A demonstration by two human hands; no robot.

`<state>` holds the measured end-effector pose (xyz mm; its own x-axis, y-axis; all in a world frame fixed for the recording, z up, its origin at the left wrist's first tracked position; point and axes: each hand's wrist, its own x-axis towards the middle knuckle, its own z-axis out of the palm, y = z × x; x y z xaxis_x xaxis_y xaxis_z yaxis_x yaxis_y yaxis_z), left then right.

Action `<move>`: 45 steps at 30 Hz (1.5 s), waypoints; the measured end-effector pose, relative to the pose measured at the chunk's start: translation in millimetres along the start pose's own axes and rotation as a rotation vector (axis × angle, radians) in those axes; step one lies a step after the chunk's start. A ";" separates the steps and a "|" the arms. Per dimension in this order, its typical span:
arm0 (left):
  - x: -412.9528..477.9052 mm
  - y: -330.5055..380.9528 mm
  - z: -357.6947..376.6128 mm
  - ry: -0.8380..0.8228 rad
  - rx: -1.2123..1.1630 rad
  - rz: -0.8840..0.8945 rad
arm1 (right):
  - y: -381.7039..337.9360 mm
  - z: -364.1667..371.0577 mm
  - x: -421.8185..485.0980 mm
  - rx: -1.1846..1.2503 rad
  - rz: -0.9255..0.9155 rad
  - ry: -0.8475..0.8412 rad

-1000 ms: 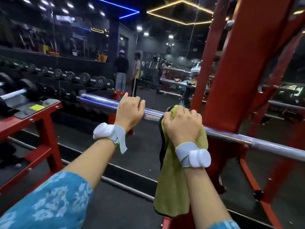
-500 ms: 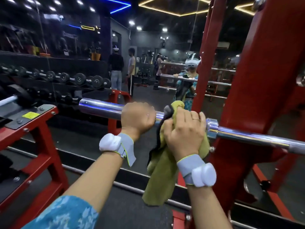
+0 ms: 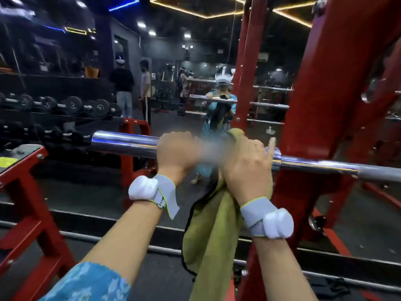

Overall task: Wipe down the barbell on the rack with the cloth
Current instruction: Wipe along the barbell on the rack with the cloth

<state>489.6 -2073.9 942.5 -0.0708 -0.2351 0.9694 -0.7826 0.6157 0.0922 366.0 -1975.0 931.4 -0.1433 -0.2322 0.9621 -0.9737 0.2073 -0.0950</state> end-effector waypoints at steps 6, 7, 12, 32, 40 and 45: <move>4.1 -0.4 -1.8 -0.029 0.010 0.017 | -20.1 1.2 28.9 -0.048 0.216 -0.112; 4.0 -1.1 -2.6 -0.040 0.007 0.017 | -28.4 3.9 28.5 -0.022 0.188 -0.116; 3.1 0.1 -4.2 -0.038 -0.019 0.015 | -30.4 8.7 -6.0 -0.031 0.033 -0.103; 1.9 1.8 -3.0 -0.021 -0.032 0.040 | -18.5 5.2 -7.1 0.043 0.031 -0.124; 2.4 2.1 -4.4 -0.013 -0.032 0.041 | -27.6 -5.0 32.8 -0.095 0.293 -0.322; 3.3 1.2 -5.9 -0.096 0.017 0.053 | -37.9 4.0 7.3 0.045 0.113 -0.202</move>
<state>492.1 -2069.5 947.1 -0.1708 -0.2739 0.9465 -0.7865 0.6165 0.0364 401.2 -1988.3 941.1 -0.2804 -0.3961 0.8743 -0.9556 0.2016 -0.2151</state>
